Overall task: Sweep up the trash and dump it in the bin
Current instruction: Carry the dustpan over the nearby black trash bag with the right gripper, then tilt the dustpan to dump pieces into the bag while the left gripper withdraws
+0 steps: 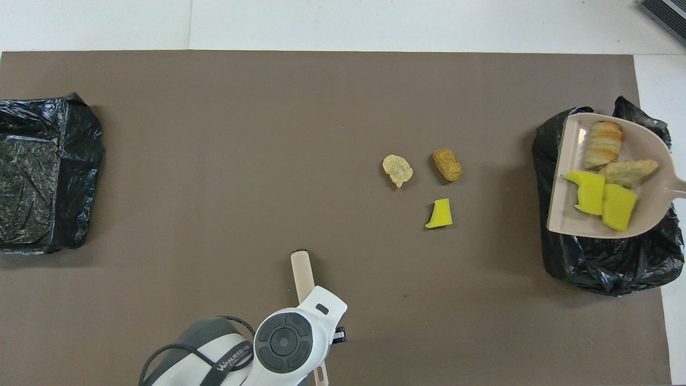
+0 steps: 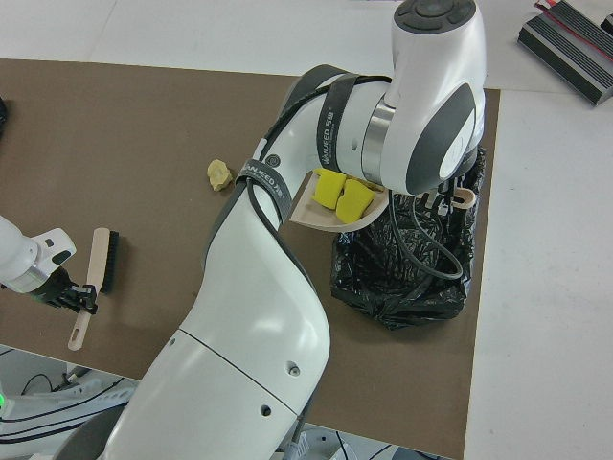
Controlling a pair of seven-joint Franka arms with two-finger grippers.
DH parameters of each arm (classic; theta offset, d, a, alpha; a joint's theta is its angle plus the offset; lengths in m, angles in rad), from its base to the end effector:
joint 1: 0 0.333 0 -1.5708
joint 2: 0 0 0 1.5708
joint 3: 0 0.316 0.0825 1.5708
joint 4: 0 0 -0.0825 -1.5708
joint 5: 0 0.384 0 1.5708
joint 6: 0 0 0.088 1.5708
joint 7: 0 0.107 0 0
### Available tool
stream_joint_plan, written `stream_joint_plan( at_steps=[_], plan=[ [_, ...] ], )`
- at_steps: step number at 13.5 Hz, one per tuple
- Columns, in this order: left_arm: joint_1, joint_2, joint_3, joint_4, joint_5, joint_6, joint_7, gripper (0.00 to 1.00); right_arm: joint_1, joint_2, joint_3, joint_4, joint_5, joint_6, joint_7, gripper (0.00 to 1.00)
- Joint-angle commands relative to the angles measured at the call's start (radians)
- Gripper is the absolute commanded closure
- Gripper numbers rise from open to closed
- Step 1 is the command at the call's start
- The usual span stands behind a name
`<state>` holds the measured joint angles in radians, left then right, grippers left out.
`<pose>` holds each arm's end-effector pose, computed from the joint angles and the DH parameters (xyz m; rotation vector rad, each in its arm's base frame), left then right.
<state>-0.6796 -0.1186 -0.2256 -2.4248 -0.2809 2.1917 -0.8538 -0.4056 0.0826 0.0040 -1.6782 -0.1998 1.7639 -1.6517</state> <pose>0.2771 -0.3683 0.3431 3.0817 0.1990 -0.3421 0.5358 -0.2466 0.5446 2.4207 1.8178 -0.2519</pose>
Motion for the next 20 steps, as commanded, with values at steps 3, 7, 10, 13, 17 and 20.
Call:
stream_joint_plan(
  at_steps=[3, 7, 10, 13, 17, 20],
  plan=[
    [-0.020, -0.050, 0.017, -0.071, -0.018, 0.022, 0.007, 1.00, -0.088, 0.014, 0.014, -0.064, -0.201, 0.169, -0.126, 1.00],
    [0.000, -0.030, 0.025, -0.039, -0.018, 0.002, 0.027, 0.00, -0.056, 0.017, 0.017, -0.071, -0.390, 0.186, -0.122, 1.00],
    [0.131, -0.023, 0.028, 0.060, -0.015, -0.102, 0.123, 0.00, -0.012, 0.026, 0.019, -0.069, -0.496, 0.198, -0.091, 1.00],
    [0.312, -0.013, 0.028, 0.179, 0.014, -0.228, 0.307, 0.00, -0.001, 0.026, 0.027, -0.067, -0.573, 0.201, -0.021, 1.00],
    [0.501, 0.013, 0.028, 0.268, 0.130, -0.256, 0.477, 0.00, 0.027, 0.026, 0.028, -0.067, -0.604, 0.193, 0.105, 1.00],
    [0.647, 0.063, 0.028, 0.398, 0.158, -0.357, 0.675, 0.00, 0.051, 0.022, 0.033, -0.067, -0.648, 0.181, 0.107, 1.00]
  ],
)
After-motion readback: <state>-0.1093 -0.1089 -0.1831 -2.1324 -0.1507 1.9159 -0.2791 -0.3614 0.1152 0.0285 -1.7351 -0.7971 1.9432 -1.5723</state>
